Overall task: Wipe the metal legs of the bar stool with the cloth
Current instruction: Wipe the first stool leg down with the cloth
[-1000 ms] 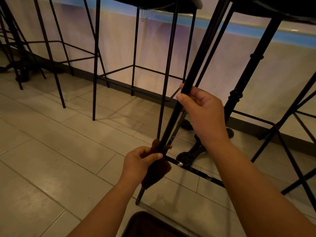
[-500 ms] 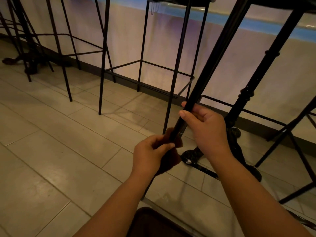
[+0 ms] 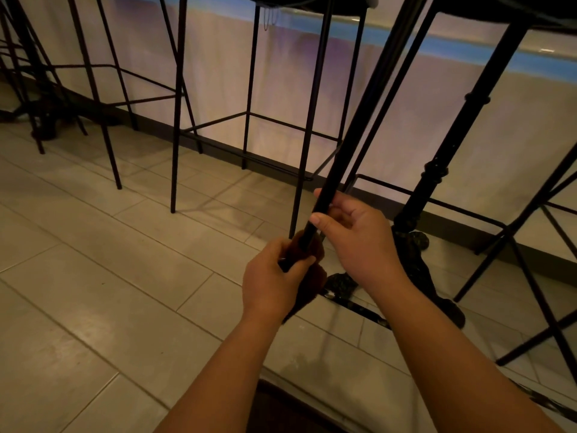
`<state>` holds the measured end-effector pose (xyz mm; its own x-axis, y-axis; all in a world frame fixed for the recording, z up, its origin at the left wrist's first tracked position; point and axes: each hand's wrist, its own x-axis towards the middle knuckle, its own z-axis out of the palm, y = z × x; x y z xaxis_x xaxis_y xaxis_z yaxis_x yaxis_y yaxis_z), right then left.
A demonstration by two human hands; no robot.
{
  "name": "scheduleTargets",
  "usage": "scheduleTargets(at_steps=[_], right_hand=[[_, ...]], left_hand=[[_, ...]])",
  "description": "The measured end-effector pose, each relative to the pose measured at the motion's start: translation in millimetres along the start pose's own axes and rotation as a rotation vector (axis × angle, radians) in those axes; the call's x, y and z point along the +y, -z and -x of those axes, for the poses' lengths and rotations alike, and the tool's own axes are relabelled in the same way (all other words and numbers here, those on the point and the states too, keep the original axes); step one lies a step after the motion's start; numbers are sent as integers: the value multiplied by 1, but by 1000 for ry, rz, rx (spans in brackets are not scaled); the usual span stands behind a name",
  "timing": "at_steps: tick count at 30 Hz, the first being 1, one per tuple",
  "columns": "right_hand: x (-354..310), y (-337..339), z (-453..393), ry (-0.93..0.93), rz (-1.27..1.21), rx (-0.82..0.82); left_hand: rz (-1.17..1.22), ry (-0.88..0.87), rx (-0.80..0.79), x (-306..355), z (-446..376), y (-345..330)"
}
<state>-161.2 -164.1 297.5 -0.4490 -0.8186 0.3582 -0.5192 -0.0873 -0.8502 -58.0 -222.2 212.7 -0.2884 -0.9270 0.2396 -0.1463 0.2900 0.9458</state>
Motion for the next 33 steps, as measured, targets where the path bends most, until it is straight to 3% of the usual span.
scheduleTargets(at_steps=[3, 9, 15, 23, 27, 33], right_hand=[[10, -6, 7, -33, 89, -25], [29, -28, 21, -38, 138, 15], [37, -32, 20, 5, 258, 54], [37, -32, 21, 13, 280, 41], [39, -31, 20, 6, 284, 15], [40, -30, 19, 10, 300, 1]], left_hand=[[330, 161, -204, -3, -3, 13], [318, 31, -474, -14, 11, 30], [172, 3, -279, -22, 5, 22], [-23, 94, -336, -64, 12, 23], [-162, -23, -326, -60, 11, 23], [-353, -187, -145, -55, 15, 18]])
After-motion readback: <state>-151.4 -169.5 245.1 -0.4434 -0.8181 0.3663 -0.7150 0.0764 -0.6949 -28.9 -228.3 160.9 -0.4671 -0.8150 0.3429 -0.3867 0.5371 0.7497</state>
